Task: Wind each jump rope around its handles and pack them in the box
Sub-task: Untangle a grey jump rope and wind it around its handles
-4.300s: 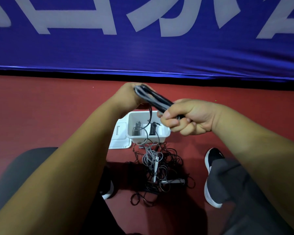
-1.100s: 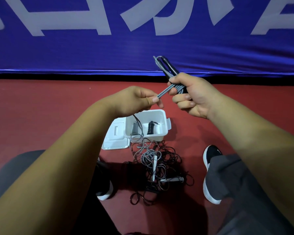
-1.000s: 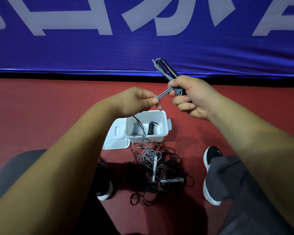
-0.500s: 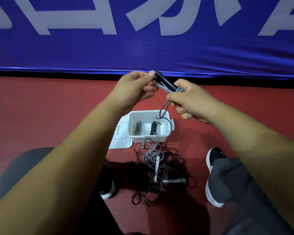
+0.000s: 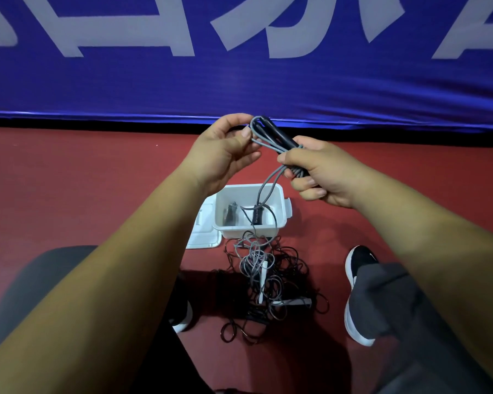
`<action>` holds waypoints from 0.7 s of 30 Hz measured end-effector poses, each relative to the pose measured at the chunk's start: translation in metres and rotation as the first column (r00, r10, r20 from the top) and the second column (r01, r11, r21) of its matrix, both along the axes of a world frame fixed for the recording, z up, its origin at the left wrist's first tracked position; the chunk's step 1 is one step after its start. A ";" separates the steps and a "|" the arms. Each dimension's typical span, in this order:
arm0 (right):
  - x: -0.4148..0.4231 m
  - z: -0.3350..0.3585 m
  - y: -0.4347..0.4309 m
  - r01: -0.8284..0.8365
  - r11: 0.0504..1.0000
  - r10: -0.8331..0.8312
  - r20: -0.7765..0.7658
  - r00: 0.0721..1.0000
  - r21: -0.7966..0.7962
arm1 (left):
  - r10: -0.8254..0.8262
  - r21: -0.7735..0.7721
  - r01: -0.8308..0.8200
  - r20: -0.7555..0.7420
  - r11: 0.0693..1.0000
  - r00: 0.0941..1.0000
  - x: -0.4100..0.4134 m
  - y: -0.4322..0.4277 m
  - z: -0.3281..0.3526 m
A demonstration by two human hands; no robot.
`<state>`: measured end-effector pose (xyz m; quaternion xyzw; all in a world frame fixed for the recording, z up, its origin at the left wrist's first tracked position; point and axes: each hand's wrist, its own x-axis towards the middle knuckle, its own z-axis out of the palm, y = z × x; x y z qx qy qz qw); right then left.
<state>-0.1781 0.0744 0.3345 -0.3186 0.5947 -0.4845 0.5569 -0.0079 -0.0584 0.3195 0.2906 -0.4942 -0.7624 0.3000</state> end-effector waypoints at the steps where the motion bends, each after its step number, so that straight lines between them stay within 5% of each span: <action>1: 0.000 -0.001 0.000 -0.001 1.000 0.001 -0.017 1.000 0.005 | 0.010 -0.024 -0.010 0.032 1.000 0.999 -0.001 -0.001 -0.001; 9: -0.002 -0.003 -0.003 0.036 0.999 -0.035 -0.094 0.995 0.009 | -0.024 -0.014 0.026 0.116 1.000 0.993 -0.005 0.000 -0.004; 12: -0.006 -0.001 -0.004 0.059 0.998 -0.059 -0.071 0.996 -0.004 | -0.254 0.001 0.260 0.219 0.966 0.942 -0.003 0.004 -0.011; 16: -0.011 0.005 -0.003 0.063 0.998 -0.063 -0.048 0.997 -0.003 | -0.538 -0.056 0.591 0.353 0.805 0.766 0.003 0.013 -0.027; 21: -0.015 0.010 0.002 -0.034 0.996 0.039 -0.071 0.997 0.077 | -0.350 -0.266 0.649 0.668 0.713 0.657 0.001 0.018 -0.031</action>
